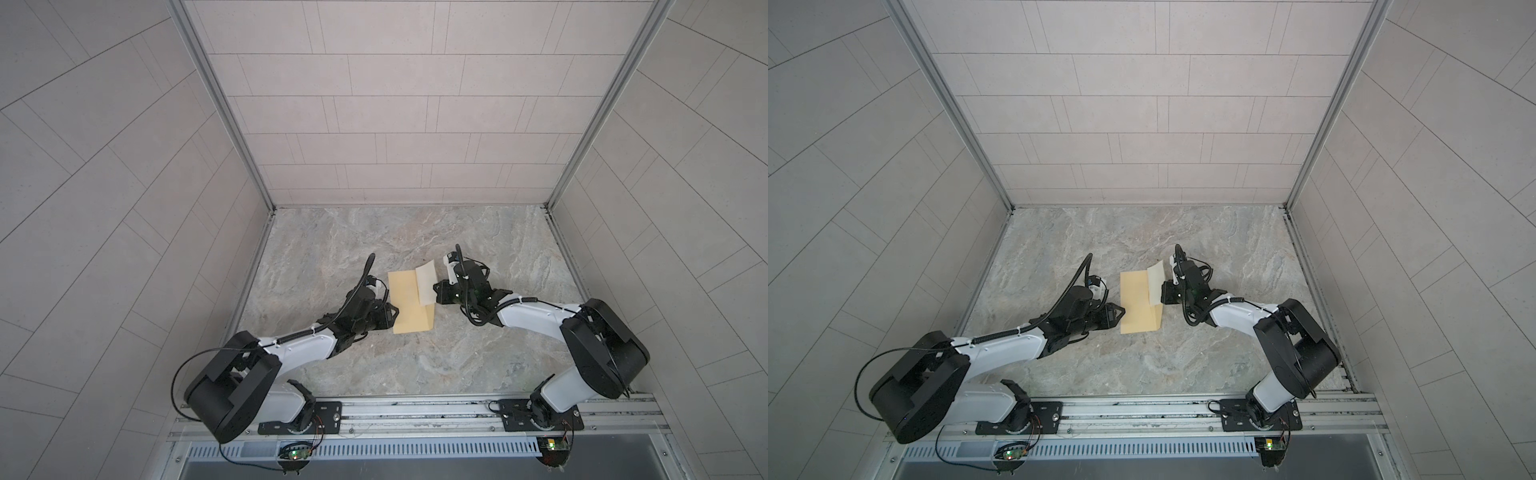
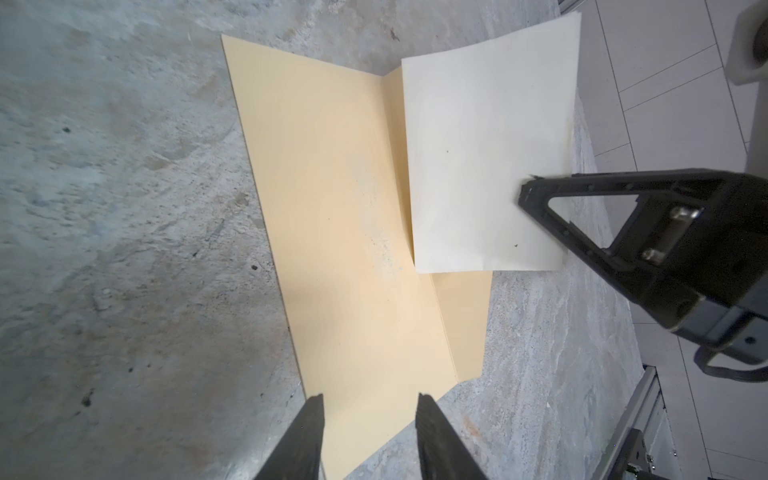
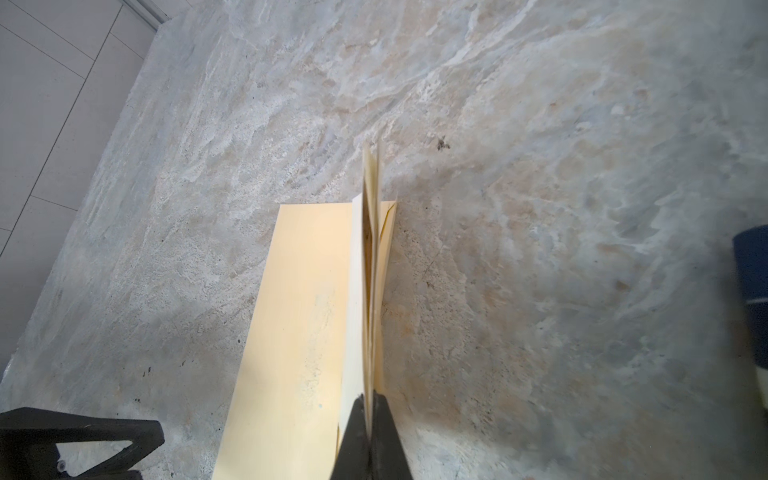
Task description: Place the letter into the envelope and seal it
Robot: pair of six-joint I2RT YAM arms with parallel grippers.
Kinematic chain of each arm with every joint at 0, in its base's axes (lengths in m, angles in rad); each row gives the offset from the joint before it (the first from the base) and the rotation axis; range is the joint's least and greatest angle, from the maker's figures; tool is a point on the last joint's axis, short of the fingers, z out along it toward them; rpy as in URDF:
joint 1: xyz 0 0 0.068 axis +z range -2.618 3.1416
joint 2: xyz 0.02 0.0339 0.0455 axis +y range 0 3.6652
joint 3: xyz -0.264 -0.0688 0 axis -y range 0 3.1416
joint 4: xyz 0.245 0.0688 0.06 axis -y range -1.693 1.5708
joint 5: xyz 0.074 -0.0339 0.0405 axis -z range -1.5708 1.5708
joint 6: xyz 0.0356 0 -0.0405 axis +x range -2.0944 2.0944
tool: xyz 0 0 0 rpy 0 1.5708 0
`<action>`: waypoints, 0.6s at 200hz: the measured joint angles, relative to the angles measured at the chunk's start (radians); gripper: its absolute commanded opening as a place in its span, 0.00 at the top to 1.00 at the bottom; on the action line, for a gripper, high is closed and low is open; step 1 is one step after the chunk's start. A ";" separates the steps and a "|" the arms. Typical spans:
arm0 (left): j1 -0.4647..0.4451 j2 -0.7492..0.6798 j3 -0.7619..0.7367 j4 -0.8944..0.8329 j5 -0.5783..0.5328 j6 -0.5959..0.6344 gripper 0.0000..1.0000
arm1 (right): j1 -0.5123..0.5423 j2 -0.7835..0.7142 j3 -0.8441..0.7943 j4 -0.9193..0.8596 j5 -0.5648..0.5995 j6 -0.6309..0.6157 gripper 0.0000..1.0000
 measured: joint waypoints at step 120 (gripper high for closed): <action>0.000 0.064 -0.038 0.043 -0.029 0.004 0.62 | -0.001 0.018 0.007 -0.010 -0.016 0.029 1.00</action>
